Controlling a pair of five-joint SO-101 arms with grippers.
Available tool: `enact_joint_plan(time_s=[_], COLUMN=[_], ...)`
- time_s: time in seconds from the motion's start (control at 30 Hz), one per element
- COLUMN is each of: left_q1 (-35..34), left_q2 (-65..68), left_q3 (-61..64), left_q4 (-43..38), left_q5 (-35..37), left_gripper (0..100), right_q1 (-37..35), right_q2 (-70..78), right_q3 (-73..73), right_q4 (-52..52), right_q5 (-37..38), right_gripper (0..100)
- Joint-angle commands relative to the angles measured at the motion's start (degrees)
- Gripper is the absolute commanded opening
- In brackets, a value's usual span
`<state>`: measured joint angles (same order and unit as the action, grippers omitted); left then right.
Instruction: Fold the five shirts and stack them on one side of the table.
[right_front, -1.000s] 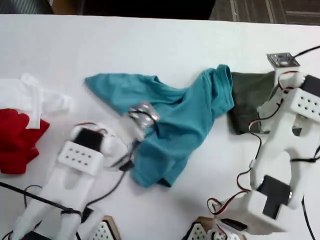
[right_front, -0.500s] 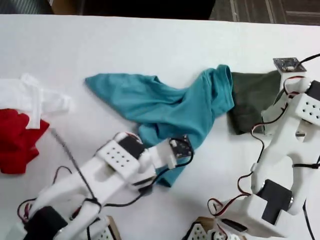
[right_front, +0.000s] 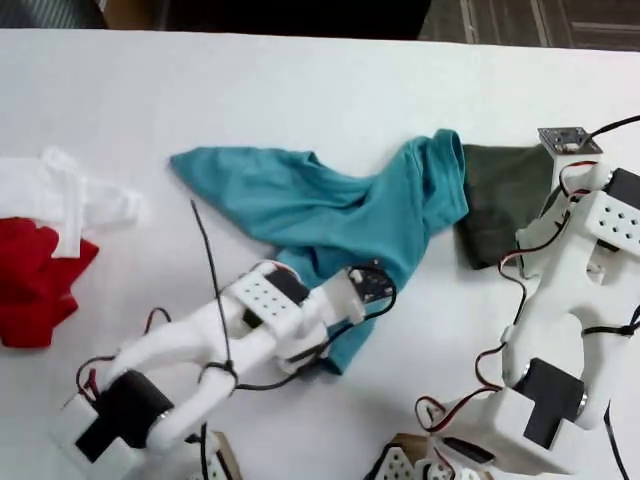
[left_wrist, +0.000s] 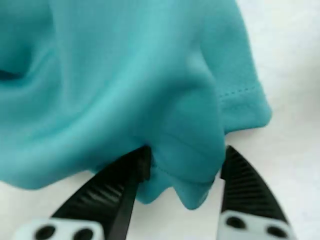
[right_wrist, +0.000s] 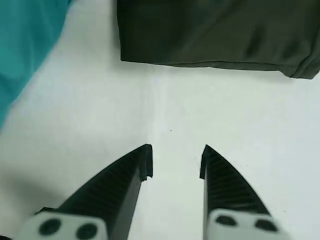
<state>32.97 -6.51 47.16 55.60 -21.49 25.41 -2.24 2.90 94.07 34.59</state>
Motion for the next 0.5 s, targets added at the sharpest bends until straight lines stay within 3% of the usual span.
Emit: enact_joint_plan(time_s=[0.0,0.03,0.23,0.47], left_q1=[-0.4,-0.4,-7.1,-19.8], left_q2=[0.4,0.3,0.1,0.1], left_q3=[-2.5,-2.5,-4.4,-19.3], left_q4=[0.4,0.6,4.2,20.0], left_q5=[-2.1,-3.0,-4.3,-9.8], left_gripper=[5,1,3,3], right_q1=[0.2,0.2,0.2,0.2], right_q2=[-3.2,-3.1,-2.9,-2.9], right_q3=[-0.3,-0.3,-0.1,0.0], right_q4=[-0.5,-0.5,-0.5,-0.6], right_q5=[0.3,0.3,0.3,0.3], right_gripper=[16.3,16.3,16.3,16.3])
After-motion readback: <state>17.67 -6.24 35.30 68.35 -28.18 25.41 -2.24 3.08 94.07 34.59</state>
